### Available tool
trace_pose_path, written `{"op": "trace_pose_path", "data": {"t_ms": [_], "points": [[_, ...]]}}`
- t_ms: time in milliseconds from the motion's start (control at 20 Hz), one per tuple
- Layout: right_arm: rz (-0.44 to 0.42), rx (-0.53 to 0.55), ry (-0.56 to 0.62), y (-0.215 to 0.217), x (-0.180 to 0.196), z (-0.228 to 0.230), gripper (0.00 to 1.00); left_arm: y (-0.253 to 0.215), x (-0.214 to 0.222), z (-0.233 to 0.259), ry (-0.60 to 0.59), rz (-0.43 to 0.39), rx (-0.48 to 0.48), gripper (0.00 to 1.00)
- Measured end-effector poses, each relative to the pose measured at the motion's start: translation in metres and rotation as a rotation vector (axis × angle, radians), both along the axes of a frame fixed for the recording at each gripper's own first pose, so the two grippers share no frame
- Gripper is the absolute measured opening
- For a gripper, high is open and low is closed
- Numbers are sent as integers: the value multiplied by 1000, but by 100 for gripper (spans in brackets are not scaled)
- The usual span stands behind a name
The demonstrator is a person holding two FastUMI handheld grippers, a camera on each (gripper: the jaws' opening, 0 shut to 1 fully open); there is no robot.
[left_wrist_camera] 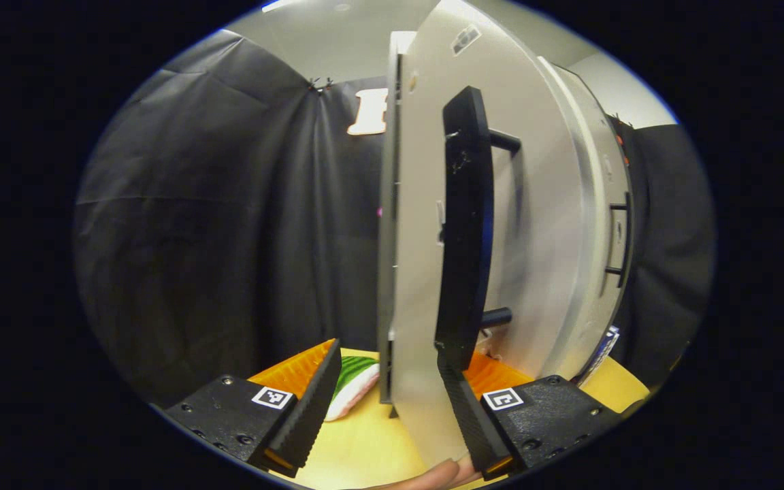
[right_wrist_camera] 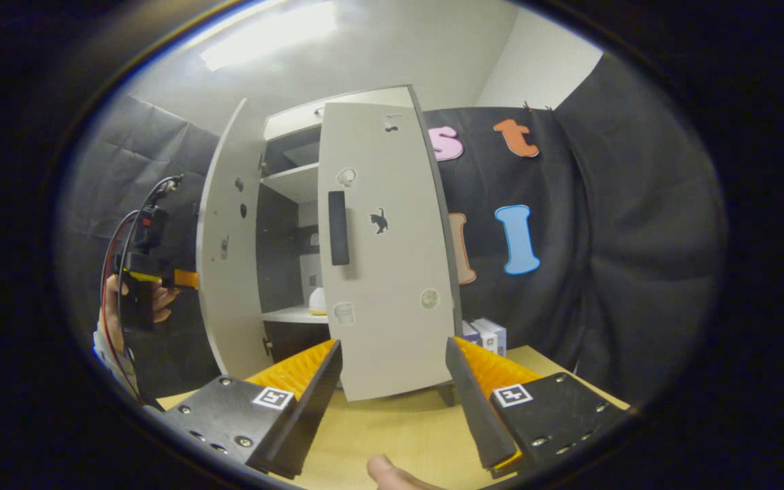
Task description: Grab one shoe with the right hand and put it into the shoe cabinet, grab the other shoe with the left hand and put it into the shoe cabinet; then close the right door with the right hand and the left door with the left hand.
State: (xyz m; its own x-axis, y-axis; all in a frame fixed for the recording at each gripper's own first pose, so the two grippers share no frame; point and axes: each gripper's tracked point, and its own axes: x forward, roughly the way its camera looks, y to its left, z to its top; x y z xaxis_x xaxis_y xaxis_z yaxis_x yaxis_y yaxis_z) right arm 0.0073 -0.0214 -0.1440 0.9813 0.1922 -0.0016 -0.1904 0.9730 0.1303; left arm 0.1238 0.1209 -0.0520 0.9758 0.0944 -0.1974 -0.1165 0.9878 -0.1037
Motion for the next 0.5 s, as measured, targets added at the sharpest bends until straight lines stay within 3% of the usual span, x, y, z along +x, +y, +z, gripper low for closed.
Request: {"op": "trace_pose_path", "data": {"t_ms": [50,200,300,350,450,500], "points": [[-7,3,0,-1,0,2,90,-12,6,2,-8,-8,-1,82],[-36,-3,5,-5,4,7,91,-55,3,-1,-10,-93,-11,87],[-63,-28,1,-10,1,10,91,-56,1,-1,-9,-87,11,90],[-70,-27,-1,-11,2,11,91,-54,-1,-2,-3,-79,17,98],[-59,-10,-1,-7,2,15,90,-52,-8,0,-10,-65,21,95],[-55,-3,-4,-6,1,17,91,-49,-12,-1,-13,-57,23,99]]}}
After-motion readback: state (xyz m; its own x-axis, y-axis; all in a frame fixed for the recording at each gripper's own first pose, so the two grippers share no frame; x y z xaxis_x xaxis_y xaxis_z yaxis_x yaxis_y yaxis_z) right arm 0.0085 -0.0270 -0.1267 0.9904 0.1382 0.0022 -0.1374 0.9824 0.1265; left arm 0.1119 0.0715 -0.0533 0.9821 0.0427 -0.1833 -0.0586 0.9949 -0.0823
